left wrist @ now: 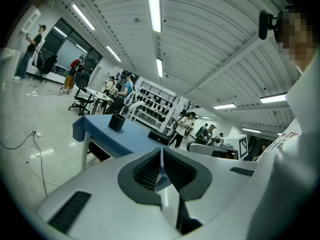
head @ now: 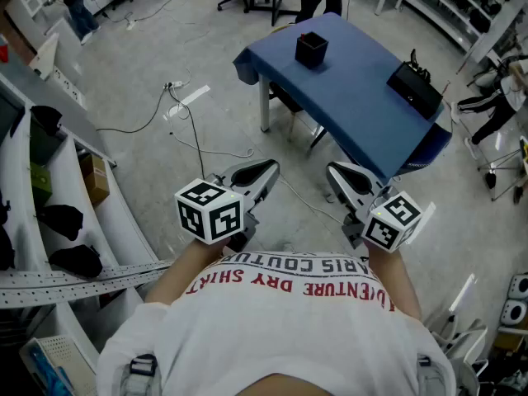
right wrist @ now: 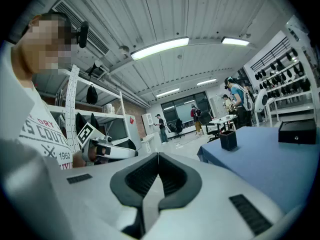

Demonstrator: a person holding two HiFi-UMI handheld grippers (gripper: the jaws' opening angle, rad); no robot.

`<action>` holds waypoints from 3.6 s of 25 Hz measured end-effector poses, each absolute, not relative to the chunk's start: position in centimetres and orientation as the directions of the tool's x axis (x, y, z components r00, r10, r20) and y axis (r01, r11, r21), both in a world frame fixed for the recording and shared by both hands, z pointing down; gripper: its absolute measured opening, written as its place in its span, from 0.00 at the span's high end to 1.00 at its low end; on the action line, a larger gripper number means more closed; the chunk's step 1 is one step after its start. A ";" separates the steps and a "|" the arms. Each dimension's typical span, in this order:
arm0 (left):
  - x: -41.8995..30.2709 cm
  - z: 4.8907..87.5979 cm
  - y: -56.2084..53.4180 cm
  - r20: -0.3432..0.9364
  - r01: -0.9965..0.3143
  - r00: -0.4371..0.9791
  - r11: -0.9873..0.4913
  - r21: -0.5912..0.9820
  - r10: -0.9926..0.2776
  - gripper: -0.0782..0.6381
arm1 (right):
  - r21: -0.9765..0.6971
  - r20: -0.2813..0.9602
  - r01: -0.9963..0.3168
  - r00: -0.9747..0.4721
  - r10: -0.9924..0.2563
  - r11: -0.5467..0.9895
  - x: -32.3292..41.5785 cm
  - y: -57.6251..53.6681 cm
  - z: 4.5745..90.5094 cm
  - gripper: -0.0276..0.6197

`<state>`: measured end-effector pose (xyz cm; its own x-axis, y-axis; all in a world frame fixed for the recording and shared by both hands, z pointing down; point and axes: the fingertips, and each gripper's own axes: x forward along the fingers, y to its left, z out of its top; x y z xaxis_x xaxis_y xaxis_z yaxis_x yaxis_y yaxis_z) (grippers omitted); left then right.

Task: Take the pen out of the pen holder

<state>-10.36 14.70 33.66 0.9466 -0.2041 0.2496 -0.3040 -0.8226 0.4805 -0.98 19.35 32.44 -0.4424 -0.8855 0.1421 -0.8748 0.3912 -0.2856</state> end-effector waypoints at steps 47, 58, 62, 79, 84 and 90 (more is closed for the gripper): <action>-9.7 37.0 -0.7 0.295 -0.412 0.907 -0.779 0.472 -0.302 0.84 | -0.222 0.142 -0.922 -0.353 -0.925 0.317 4.6 3.8 35.0 0.43; -0.7 37.3 -12.1 0.346 -0.434 0.892 -0.765 0.476 -0.291 0.84 | -0.298 0.141 -0.888 -0.403 -0.904 0.349 12.2 -6.9 35.5 0.43; 1.7 37.4 -14.8 0.362 -0.429 0.890 -0.780 0.455 -0.278 0.84 | -0.317 0.127 -0.880 -0.410 -0.903 0.355 14.3 -10.2 36.1 0.43; 3.5 38.6 -19.3 0.344 -0.403 0.902 -0.794 0.455 -0.260 0.84 | -0.229 0.174 -0.915 -0.373 -0.911 0.331 16.1 -15.7 37.4 0.44; 4.8 38.8 -20.7 0.333 -0.379 0.912 -0.801 0.463 -0.239 0.84 | -0.215 0.195 -0.923 -0.360 -0.912 0.318 17.1 -17.6 38.1 0.44; 6.5 39.2 -23.8 0.342 -0.373 0.913 -0.797 0.474 -0.224 0.84 | -0.219 0.225 -0.924 -0.361 -0.905 0.314 18.4 -20.7 39.2 0.44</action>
<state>6.54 -23.75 39.21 0.9126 -0.2239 0.3422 -0.3735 -0.7972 0.4744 18.43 -20.73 39.20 -0.3607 -0.9052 0.2249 -0.9239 0.3138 -0.2189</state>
